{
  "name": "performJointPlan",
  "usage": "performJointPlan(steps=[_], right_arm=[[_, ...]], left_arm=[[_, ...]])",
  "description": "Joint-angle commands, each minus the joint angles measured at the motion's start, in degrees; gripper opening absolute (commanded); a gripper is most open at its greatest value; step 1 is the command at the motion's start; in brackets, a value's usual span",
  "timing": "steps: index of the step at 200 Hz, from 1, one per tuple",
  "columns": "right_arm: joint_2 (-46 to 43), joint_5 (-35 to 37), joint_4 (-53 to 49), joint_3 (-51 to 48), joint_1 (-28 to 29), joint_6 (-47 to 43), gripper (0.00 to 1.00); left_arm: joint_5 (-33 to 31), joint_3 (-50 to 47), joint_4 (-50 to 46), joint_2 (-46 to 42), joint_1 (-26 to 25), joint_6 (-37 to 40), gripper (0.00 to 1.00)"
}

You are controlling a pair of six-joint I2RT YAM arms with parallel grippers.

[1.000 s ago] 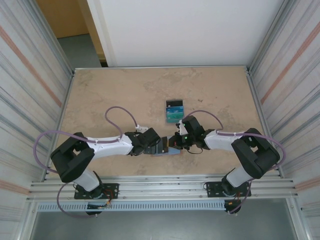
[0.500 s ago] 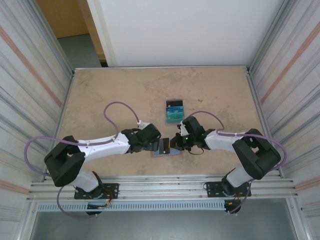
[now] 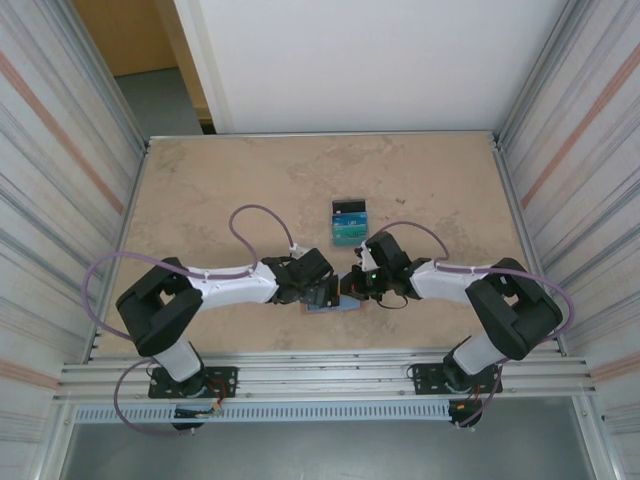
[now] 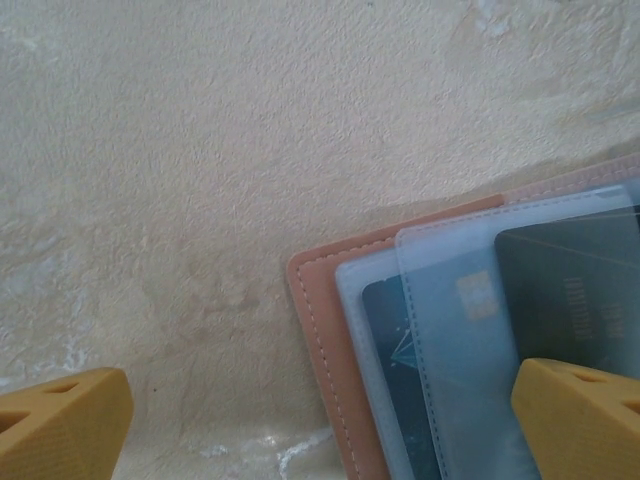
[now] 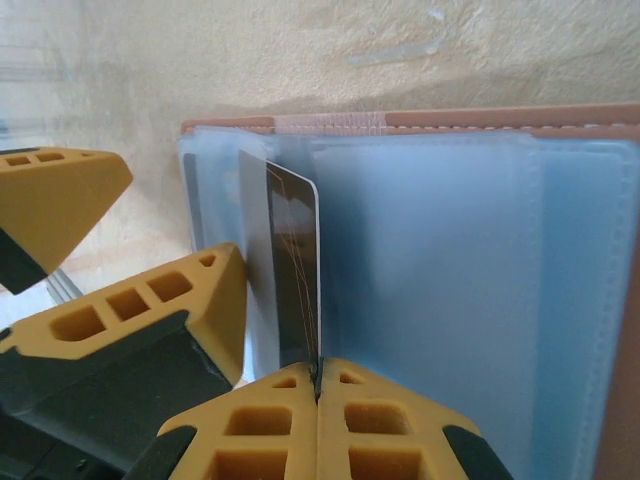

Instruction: Take the credit cards out of the card holder

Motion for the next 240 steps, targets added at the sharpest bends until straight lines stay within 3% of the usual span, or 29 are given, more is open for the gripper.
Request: performJointPlan(steps=[1, 29, 54, 107, 126, 177, 240], right_arm=[[-1.76, -1.41, 3.74, -0.77, 0.08, 1.06, 0.14], [-2.22, -1.76, 6.84, -1.68, 0.42, 1.42, 0.23], [-1.71, -1.18, 7.34, -1.2, 1.09, 1.12, 0.24], [-0.79, 3.68, -0.04, 1.82, 2.49, -1.71, 0.01], [-2.11, 6.12, -3.81, 2.61, 2.62, -3.56, 0.0], [-13.55, 16.82, -18.69, 4.73, 1.7, -10.82, 0.0], [-28.39, 14.51, -20.54, 3.94, -2.34, -12.6, 0.0]], left_arm=[[1.85, -0.14, -1.68, 2.66, -0.57, 1.54, 0.99], [1.96, -0.83, -2.48, 1.91, -0.57, 1.71, 0.99], [1.83, -0.9, -3.01, 1.27, -0.57, 1.64, 0.99], [1.88, -1.4, -3.53, -0.64, -0.57, 0.68, 0.99], [1.01, -1.45, -4.61, -1.85, -0.57, 0.67, 0.99], [-1.62, -1.98, -7.3, -9.0, 0.01, 1.14, 0.99], [-1.93, 0.03, -7.88, -19.6, 0.84, 2.32, 0.99]])
